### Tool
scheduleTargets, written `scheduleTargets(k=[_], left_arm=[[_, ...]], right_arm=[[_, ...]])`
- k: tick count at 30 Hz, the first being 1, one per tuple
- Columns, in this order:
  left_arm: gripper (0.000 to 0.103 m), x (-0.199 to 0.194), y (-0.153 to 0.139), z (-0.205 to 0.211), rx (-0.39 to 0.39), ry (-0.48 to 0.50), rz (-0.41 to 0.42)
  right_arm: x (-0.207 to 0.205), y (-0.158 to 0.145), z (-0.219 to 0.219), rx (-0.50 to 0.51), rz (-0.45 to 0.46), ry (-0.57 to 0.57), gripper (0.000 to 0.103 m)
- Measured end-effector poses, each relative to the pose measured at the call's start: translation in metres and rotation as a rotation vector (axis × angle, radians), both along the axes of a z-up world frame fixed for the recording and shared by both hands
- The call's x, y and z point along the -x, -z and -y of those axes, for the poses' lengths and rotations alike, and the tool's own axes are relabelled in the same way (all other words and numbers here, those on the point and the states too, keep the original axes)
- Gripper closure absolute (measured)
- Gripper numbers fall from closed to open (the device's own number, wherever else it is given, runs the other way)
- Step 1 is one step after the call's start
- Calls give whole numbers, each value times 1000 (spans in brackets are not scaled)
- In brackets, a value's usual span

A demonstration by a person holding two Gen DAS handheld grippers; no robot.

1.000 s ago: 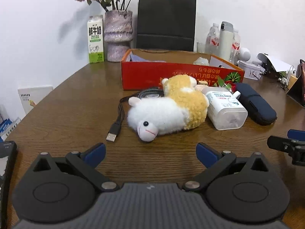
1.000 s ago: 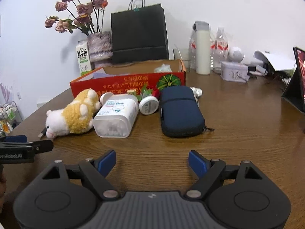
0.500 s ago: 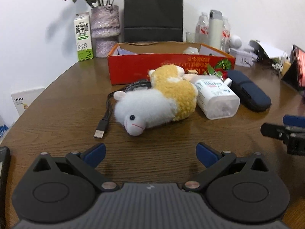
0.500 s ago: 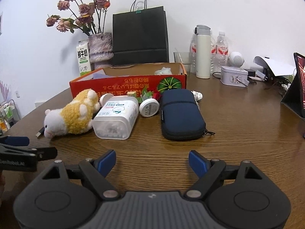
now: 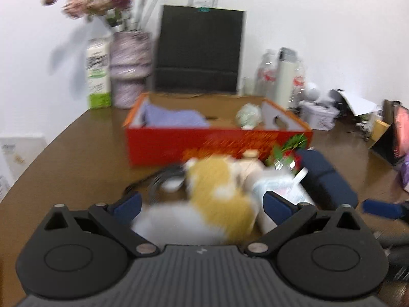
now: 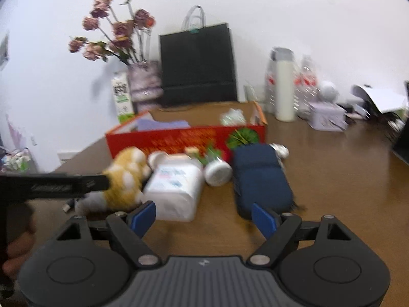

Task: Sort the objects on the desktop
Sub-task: 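Grasp the plush toy with left tool while right tool grasps the cotton-swab box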

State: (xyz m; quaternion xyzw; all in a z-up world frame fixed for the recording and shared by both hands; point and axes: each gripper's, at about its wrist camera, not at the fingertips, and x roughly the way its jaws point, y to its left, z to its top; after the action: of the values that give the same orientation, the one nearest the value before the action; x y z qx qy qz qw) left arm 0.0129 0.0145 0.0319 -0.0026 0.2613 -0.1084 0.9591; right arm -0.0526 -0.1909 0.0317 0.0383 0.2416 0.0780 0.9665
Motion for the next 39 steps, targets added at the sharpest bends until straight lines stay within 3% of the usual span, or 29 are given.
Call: scheduleTargets(k=[1, 3, 4, 6, 10, 13, 16, 21, 24, 25, 26, 27, 28, 30, 32, 35, 39], left_arm=[[0, -13, 0, 6, -11, 21, -34], [12, -41, 6, 10, 0, 16, -145], [28, -53, 10, 7, 40, 11, -204], [38, -66, 16, -1, 143, 43, -276], [45, -49, 6, -13, 184, 54, -263], [47, -20, -5, -19, 171, 71, -222], [47, 5, -11, -30, 150, 71, -210], [48, 50, -1, -37, 96, 102, -238], [43, 76, 2, -22, -39, 199, -164], [39, 82, 3, -18, -71, 215, -145], [26, 86, 3, -16, -75, 217, -123], [17, 88, 2, -18, -51, 211, -108], [9, 89, 1, -22, -6, 203, -103], [9, 85, -2, -30, 92, 177, -122], [10, 79, 0, -29, 128, 165, -142], [13, 68, 4, -20, 77, 113, -158], [13, 77, 8, -19, 24, 86, -141]], right_arm=[[-8, 0, -5, 8, -7, -7, 22], [-18, 3, -12, 12, -15, -26, 26], [-23, 4, -16, 17, -23, -38, 27], [-34, 8, -24, 47, -64, -51, 27], [-55, 11, -43, 115, -123, -58, 26], [-67, 13, -53, 128, -130, -76, 25], [-76, 16, -56, 125, -148, -72, 27], [-68, 17, -48, 64, -165, -82, 51], [-60, 13, -37, 3, -209, -77, 40], [-58, 7, -33, -41, -203, -79, 24], [-58, 0, -31, -65, -178, -82, 10], [-60, -5, -32, -69, -148, -79, 7], [-66, -9, -35, -46, -125, -62, 6], [-84, -8, -43, -11, -123, -22, 6], [-107, -2, -51, 8, -182, -7, 19], [-118, 5, -54, 19, -210, 9, 30], [-83, 5, -37, 30, -199, -25, 30]])
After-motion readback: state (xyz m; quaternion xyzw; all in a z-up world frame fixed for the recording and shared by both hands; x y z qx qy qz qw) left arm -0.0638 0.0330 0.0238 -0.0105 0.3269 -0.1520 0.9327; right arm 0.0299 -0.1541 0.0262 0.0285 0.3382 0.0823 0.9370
